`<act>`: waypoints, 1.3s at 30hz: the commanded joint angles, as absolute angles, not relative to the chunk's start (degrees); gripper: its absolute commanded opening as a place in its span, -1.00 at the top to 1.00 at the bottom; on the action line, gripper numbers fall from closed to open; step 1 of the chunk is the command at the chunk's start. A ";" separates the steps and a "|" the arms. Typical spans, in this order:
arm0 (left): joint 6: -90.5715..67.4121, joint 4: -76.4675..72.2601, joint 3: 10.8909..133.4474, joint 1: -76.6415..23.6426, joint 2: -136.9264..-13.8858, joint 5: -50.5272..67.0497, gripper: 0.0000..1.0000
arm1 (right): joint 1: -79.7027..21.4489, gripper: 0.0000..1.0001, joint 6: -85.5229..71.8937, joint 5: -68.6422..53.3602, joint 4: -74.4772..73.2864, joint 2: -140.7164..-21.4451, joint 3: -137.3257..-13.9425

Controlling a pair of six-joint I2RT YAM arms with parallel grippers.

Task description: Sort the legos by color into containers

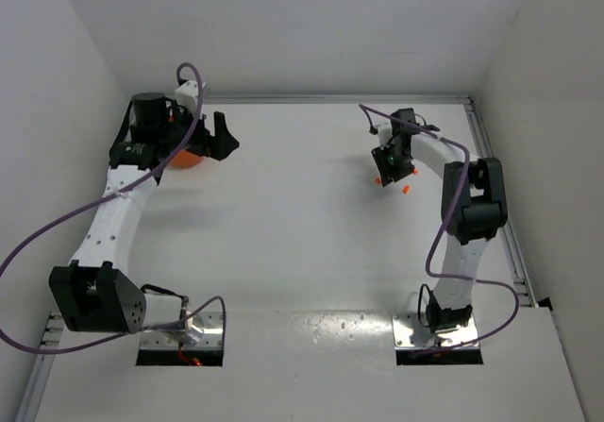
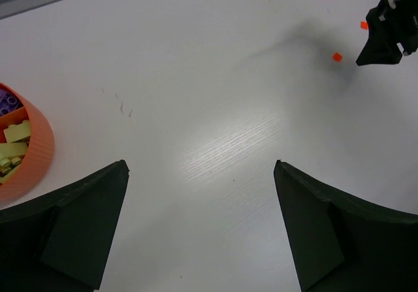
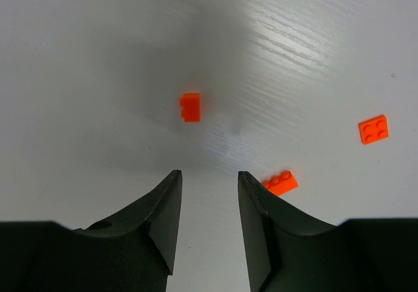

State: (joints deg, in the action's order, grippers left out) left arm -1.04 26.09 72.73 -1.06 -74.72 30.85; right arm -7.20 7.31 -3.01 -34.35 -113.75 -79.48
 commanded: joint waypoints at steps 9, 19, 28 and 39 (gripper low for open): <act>-1.58 24.52 73.04 1.05 -73.65 32.78 -0.99 | -9.84 0.14 6.16 -3.08 -33.23 -118.65 -85.69; -1.58 24.52 73.04 1.05 -73.65 31.64 -0.99 | -10.37 0.14 5.54 -0.62 -33.22 -122.61 -87.45; -1.58 24.52 73.04 1.05 -74.18 31.11 -0.99 | -10.37 0.44 5.54 0.00 -33.22 -124.98 -88.51; 0.17 21.02 68.13 2.28 -73.65 38.30 -0.99 | -10.37 0.88 4.41 -8.50 -38.05 -118.75 -87.45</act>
